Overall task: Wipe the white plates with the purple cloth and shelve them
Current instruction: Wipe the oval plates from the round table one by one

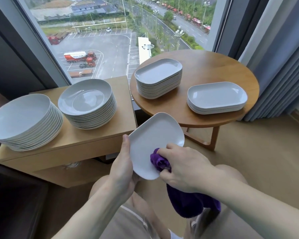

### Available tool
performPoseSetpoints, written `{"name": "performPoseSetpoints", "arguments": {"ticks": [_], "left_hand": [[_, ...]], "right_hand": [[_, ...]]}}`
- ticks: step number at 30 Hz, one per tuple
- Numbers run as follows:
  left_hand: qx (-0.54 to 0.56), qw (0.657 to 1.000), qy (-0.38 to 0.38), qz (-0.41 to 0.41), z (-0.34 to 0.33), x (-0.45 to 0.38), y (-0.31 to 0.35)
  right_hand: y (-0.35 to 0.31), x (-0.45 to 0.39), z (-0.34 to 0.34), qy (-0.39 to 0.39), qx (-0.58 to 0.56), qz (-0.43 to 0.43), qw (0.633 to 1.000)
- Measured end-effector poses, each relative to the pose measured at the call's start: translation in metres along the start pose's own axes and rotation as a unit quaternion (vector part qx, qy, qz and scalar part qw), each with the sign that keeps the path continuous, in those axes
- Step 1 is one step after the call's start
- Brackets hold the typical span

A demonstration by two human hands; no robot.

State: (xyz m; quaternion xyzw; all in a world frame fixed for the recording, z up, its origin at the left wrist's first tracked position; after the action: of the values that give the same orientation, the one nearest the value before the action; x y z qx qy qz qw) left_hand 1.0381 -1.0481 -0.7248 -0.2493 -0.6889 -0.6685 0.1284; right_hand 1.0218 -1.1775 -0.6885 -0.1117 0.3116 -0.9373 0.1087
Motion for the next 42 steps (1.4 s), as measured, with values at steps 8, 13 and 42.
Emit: {"name": "performPoseSetpoints", "arguments": {"ticks": [8, 13, 42], "left_hand": [[-0.012, 0.999, -0.050, -0.014, -0.007, 0.003, -0.002], [-0.024, 0.996, -0.084, -0.023, -0.017, 0.006, -0.003], [-0.077, 0.993, 0.077, -0.051, 0.020, -0.003, 0.012]], "right_hand": [[0.054, -0.007, 0.034, 0.064, -0.007, -0.122, 0.991], [0.067, -0.008, 0.058, 0.159, -0.018, -0.137, 0.978], [0.007, -0.001, 0.006, -0.019, 0.006, -0.004, 1.000]]}}
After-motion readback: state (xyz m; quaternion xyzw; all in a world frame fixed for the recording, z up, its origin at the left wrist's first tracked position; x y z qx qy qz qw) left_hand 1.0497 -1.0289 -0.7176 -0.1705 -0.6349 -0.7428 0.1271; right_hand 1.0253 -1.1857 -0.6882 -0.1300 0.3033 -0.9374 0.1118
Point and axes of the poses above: each hand's wrist, its own x-axis away from the middle knuckle, its own z-axis out of the back of the hand, y = z × x, the point moved 9 cm from there along -x, towards the middle knuckle, and after that the axes turned 15 degrees about -x, right-handed, at the moved point
